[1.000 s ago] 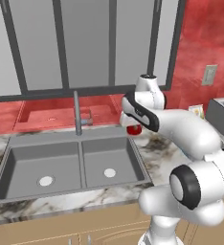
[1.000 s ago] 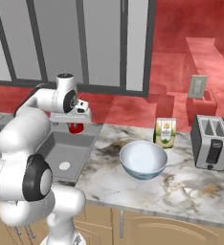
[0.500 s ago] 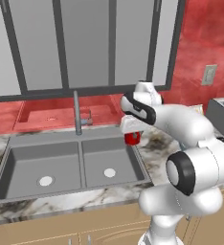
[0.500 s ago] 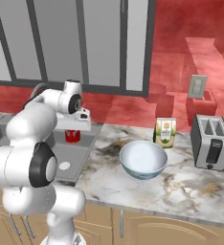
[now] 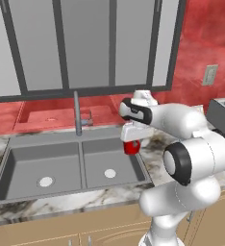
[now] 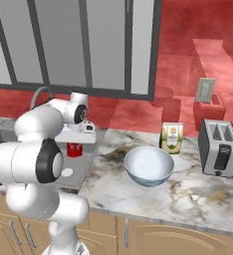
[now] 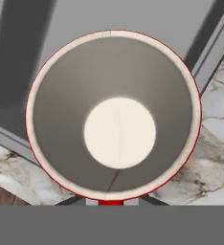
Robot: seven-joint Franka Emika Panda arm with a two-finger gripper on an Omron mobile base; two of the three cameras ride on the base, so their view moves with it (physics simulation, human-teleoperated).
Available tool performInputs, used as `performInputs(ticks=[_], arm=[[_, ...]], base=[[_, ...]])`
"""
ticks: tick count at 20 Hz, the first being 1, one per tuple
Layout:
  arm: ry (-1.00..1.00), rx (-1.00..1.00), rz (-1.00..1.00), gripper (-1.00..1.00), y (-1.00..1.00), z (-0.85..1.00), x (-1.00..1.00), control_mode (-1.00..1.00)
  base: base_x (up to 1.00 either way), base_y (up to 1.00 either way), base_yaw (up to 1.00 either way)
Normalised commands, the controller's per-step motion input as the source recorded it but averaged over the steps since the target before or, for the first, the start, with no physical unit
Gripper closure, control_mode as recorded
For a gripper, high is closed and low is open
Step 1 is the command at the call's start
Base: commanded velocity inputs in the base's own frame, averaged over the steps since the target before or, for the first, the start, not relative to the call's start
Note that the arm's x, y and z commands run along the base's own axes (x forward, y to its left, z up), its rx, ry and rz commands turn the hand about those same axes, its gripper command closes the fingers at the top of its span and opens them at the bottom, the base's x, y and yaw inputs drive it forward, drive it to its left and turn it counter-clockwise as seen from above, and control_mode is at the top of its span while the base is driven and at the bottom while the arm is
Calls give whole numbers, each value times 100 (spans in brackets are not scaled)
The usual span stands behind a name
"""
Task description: Pick the mug and place it in the sink. Pick the bowl and place it in the open cabinet and then close the cabinet.
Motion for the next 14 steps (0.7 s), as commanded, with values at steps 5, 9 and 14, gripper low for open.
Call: performInputs(ticks=[5, 9, 14], arm=[[0, 0, 6, 100, 9, -36, -11, -100], [0, 1, 1, 100, 9, -32, -10, -100], [0, 2, 0, 100, 19, -25, -2, -100]], base=[[0, 0, 0], [0, 0, 0], [0, 0, 0]])
